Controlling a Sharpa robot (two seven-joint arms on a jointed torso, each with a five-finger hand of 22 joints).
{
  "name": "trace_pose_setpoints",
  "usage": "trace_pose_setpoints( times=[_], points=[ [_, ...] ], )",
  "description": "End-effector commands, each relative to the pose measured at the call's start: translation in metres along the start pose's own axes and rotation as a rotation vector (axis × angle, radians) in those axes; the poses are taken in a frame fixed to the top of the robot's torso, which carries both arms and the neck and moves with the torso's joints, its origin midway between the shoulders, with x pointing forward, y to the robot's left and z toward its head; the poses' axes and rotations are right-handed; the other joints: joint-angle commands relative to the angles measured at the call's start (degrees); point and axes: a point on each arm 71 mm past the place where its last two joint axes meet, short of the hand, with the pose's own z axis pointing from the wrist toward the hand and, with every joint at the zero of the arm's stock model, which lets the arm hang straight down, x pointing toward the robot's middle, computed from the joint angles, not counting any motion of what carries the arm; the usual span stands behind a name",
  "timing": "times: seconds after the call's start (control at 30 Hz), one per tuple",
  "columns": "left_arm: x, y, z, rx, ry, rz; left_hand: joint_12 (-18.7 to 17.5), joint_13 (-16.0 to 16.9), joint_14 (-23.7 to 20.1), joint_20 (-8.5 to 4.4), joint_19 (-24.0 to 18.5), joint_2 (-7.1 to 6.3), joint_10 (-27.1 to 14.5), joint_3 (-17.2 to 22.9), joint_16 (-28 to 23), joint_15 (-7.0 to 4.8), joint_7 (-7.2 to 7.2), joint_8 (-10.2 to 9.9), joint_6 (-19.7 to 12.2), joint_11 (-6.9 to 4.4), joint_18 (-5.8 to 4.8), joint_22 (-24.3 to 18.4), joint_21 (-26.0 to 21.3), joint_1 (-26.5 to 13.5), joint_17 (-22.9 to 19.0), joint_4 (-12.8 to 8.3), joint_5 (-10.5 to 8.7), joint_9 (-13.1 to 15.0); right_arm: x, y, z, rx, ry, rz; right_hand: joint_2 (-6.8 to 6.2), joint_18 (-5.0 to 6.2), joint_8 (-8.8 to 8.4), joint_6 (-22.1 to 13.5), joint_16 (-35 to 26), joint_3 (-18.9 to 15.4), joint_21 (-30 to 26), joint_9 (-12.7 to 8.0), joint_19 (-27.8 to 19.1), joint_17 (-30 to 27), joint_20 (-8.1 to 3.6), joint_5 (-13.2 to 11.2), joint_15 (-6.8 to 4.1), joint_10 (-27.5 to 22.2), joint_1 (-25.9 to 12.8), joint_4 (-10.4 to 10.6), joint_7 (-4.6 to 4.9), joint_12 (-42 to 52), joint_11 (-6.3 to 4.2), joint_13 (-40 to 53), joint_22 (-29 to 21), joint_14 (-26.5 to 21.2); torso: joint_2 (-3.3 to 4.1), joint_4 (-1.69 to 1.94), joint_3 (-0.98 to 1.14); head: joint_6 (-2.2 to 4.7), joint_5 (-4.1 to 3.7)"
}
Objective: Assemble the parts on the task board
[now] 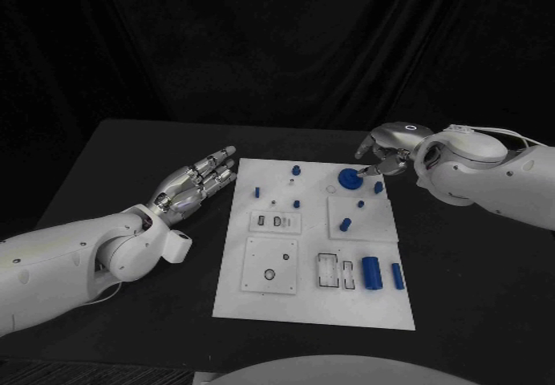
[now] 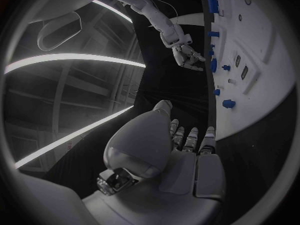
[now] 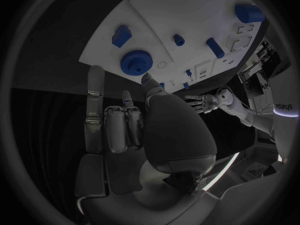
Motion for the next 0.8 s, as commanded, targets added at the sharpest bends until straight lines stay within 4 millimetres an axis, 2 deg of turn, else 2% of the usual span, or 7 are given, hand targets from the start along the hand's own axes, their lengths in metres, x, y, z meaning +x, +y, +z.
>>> trace_pose_setpoints(
  times=[0.03,0.2,0.37,0.43,0.7,0.8],
  points=[
    [0.001,-0.001,0.0,0.011,0.01,-0.006,-0.2,-0.1,0.0,0.41,-0.1,0.06,0.1,0.3,-0.2,0.28,0.01,0.3,0.0,0.29,0.95,-0.1,-0.3,-0.1,-0.1,-0.1,0.3,0.0,0.007,-0.003,0.0,0.036,0.04,-0.006,-0.3,-0.81,-0.72,0.1,6.5,-0.1,5.5,0.1,1.9,15.0,-0.16,0.0,-0.06,6.3,-2.1,1.6,0.08,7.3,0.06,15.0,5.8,6.2,-0.01,0.06,0.01,-0.19,0.17],
    [0.001,-0.001,0.0,0.011,0.009,-0.006,-0.2,-0.1,0.0,0.42,-0.1,0.06,0.1,0.4,-0.2,0.33,0.02,0.3,0.0,0.31,0.95,-0.1,-0.3,-0.1,-0.1,-0.1,0.29,0.0,0.014,-0.001,0.002,0.029,0.056,-0.004,-0.38,-0.87,-0.75,-0.3,6.5,0.0,6.1,0.0,2.0,15.0,-0.16,-0.7,-0.05,6.3,-2.2,1.8,0.11,7.3,0.08,15.0,6.6,6.2,0.01,0.07,-0.03,-0.27,0.2],
    [0.001,-0.001,0.0,0.011,0.01,-0.007,-0.2,-0.1,0.0,0.42,-0.1,0.06,0.1,0.4,-0.2,0.34,0.03,0.3,0.0,0.32,0.95,-0.1,-0.3,-0.1,-0.1,-0.1,0.29,0.0,0.019,0.002,0.003,0.016,0.059,0.0,-0.27,-0.89,-0.36,0.3,6.5,0.4,6.6,0.1,1.9,15.0,-0.17,-0.7,-0.07,6.3,-1.7,1.6,0.01,7.3,0.03,15.0,7.2,6.2,0.02,0.27,-0.06,-0.19,-0.02],
    [0.001,-0.001,0.0,0.011,0.01,-0.007,-0.2,-0.1,0.0,0.43,-0.1,0.05,0.1,0.4,-0.2,0.42,0.06,0.3,0.0,0.37,0.95,-0.1,-0.3,-0.1,-0.1,-0.1,0.29,0.0,0.02,0.003,0.003,0.011,0.056,0.001,-0.15,-0.9,-0.16,0.9,6.5,0.7,6.8,0.2,1.8,15.0,-0.18,0.6,-0.11,6.3,-1.3,1.4,-0.05,7.3,0.0,15.0,7.7,6.2,0.03,0.27,-0.07,-0.16,-0.01],
    [0.001,-0.001,0.0,0.009,0.01,-0.007,-0.2,-0.1,0.0,0.43,-0.1,0.05,0.1,0.4,-0.2,0.42,0.06,0.3,0.0,0.37,0.95,-0.1,-0.3,-0.1,-0.1,-0.1,0.29,0.0,0.02,0.006,0.006,-0.007,0.037,0.004,0.58,-0.88,-0.14,2.0,6.5,2.0,7.5,0.6,1.1,15.0,-0.35,10.0,-0.31,6.3,0.2,-0.3,-0.27,7.3,-0.24,15.0,9.6,6.2,0.02,0.15,-0.09,-0.08,0.04],
    [0.001,-0.001,0.0,0.009,0.011,-0.007,-0.2,-0.1,0.0,0.43,-0.1,0.05,0.1,0.4,-0.2,0.42,0.06,0.3,0.0,0.37,0.95,-0.1,-0.3,-0.1,-0.1,-0.1,0.29,0.0,0.021,0.007,0.007,-0.011,0.036,0.004,0.62,-0.87,-0.05,2.4,6.5,2.2,7.6,0.8,1.0,15.0,-0.38,11.0,-0.37,6.3,0.3,-0.6,-0.37,7.3,-0.33,15.0,9.9,6.2,0.01,0.14,-0.08,-0.09,0.01]
  ],
)
